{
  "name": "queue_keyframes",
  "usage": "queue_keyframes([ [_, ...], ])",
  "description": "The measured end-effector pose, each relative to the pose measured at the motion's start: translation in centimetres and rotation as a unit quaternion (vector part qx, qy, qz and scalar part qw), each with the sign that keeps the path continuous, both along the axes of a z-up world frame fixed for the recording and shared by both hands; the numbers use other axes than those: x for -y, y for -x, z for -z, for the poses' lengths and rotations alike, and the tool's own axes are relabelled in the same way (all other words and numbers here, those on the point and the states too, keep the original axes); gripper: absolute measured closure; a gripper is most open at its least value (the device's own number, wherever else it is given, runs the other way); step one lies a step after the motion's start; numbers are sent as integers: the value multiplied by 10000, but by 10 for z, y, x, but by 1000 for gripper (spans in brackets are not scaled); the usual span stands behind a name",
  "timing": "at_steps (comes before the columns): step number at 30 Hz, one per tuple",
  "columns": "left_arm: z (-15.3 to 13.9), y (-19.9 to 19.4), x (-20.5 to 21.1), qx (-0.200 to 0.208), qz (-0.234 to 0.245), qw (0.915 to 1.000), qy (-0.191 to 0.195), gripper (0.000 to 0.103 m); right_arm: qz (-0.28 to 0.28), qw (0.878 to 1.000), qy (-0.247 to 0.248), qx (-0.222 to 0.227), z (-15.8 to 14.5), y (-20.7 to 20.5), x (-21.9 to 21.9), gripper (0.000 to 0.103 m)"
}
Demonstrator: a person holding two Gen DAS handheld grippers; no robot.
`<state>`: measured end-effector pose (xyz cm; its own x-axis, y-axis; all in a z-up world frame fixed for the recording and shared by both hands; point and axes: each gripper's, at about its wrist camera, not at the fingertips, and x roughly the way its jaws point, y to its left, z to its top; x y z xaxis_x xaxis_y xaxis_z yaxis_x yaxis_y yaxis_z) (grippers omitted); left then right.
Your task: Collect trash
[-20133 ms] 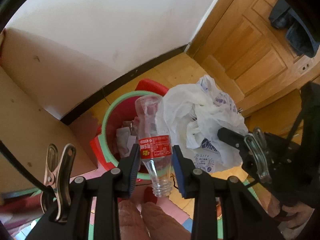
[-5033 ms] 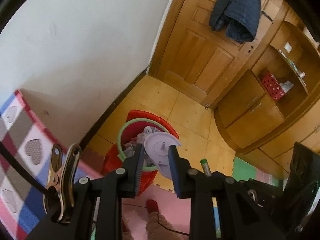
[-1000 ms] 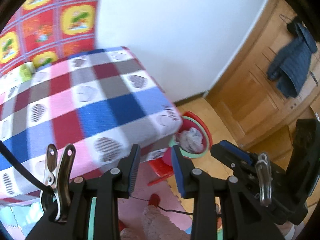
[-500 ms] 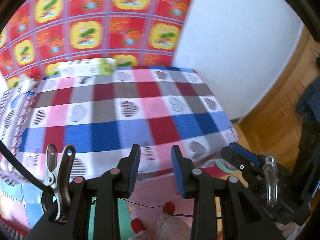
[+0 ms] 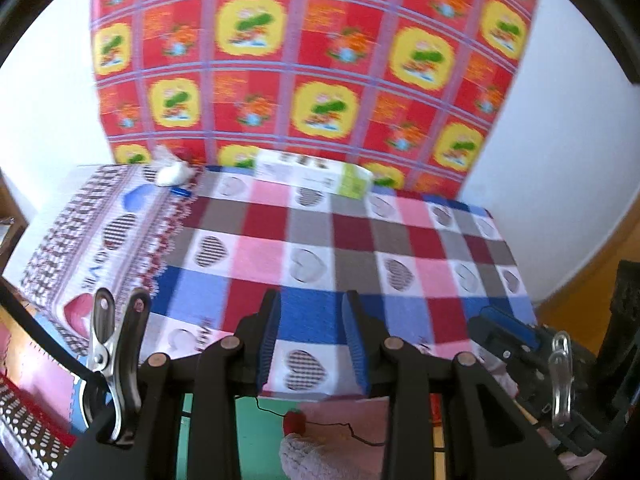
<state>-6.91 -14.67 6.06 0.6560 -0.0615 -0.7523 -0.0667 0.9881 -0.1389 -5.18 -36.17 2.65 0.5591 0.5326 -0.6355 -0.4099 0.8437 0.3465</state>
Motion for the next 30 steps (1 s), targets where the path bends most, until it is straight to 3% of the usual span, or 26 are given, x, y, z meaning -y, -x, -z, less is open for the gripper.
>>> queue_keyframes([
  [9,1,-29,-64,-50,-487,9986,-190,71,-534,9985,-103,-72,1,-37,-60,78],
  [17,6,-77,-126,-145,-766,9967,-224,71,-856,9961,-195,-89,4,-78,-117,78],
  [30,21,-147,-179,-210,-704,9973,0,71,-1075,9941,-97,-135,16,-132,-188,78],
])
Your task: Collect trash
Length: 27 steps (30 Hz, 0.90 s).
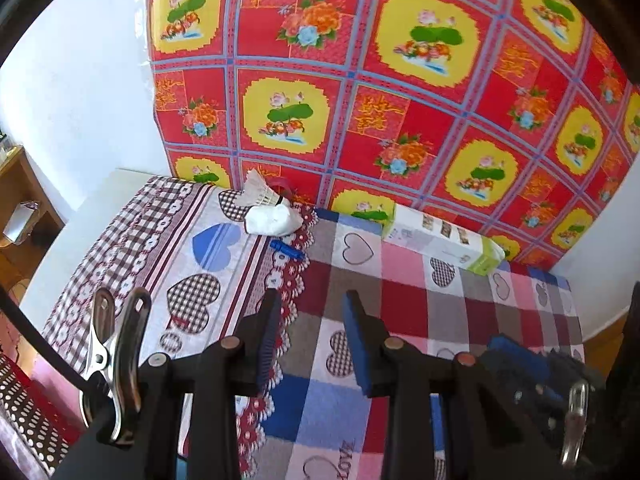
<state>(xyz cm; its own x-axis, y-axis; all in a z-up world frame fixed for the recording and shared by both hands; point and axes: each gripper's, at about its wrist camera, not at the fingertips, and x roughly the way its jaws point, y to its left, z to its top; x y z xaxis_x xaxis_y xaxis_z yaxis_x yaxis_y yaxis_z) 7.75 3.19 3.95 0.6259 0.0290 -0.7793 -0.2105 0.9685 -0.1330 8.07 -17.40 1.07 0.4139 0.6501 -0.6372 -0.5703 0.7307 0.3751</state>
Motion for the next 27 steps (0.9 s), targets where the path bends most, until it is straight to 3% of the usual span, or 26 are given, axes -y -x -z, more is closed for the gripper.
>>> queue_keyframes([
  [8,33,-56,-15,-195,368,9991,105,71,214,9997,73,-67,3,-11,-26,78],
  [27,132,-179,-52,-829,1141,9899,108,69,1798,9809,286,-687,39,-46,-55,78],
])
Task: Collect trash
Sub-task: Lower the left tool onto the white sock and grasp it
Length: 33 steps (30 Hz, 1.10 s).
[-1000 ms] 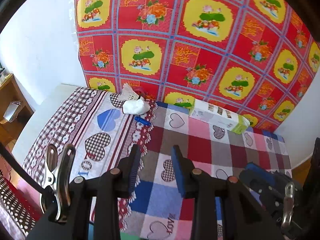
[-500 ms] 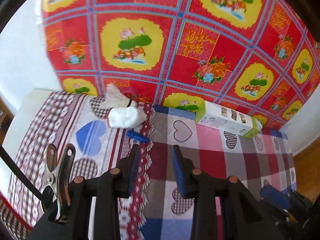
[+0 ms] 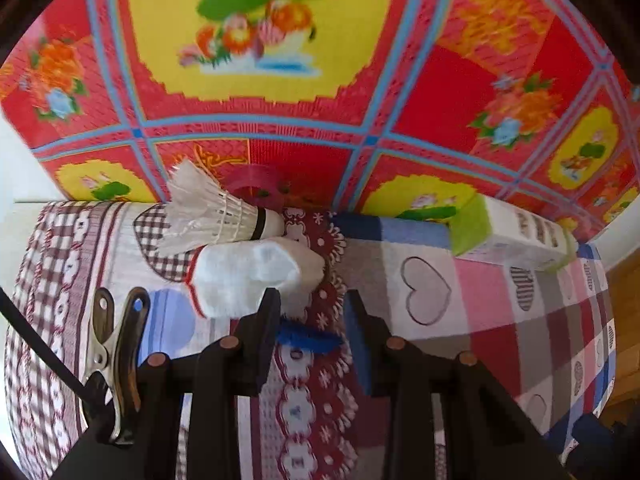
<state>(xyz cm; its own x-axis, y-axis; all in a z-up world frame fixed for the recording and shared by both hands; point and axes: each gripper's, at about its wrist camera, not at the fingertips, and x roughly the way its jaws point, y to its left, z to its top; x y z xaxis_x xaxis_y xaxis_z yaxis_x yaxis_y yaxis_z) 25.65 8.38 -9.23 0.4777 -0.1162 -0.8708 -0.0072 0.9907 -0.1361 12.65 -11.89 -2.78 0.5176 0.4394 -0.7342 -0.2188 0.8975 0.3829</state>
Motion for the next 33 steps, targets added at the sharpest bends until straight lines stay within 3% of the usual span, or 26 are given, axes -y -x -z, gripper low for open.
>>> queue_keyframes([
  [13,25,-15,1,144,157,9997,-153,68,435,9986,124,-279,15,-9,-14,78],
  [17,28,-13,-1,224,119,9994,-221,80,413,9985,181,-296,15,-9,-20,78],
  [23,22,-7,-20,142,168,9998,-2,88,354,9985,258,-320,15,-11,-28,78],
  [33,-3,16,-68,278,58,9992,266,88,-4,9989,348,-315,30,-13,-58,78],
])
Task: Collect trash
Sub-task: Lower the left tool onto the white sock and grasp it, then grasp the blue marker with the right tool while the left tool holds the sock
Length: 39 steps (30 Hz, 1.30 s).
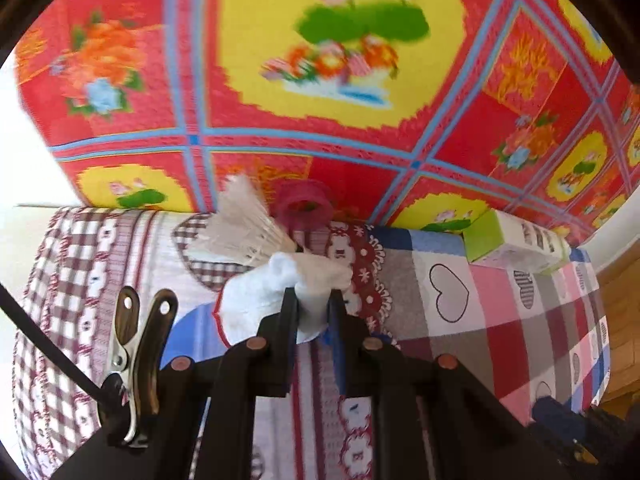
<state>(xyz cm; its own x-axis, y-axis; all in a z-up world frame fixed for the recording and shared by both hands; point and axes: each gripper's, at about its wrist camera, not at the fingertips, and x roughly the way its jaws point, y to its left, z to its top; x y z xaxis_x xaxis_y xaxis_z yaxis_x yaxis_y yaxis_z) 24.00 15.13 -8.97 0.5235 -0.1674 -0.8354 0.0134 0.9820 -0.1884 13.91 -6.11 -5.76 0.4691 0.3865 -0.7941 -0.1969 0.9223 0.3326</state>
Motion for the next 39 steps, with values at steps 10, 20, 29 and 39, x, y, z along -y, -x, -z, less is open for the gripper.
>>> queue_keyframes([
  [10,-15,24,-41,-86,-350,9993,132,88,-684,9975,154,6,18,-29,-49,78],
  [20,-18,42,-69,-201,-126,9990,389,88,-1293,9898,601,-31,51,-70,-95,77],
  [29,-19,47,-76,-223,70,9975,671,88,-1618,9815,1024,70,67,-89,-118,69],
  [39,-33,58,-80,-146,327,9959,831,88,-1640,9824,897,44,73,-89,-126,87],
])
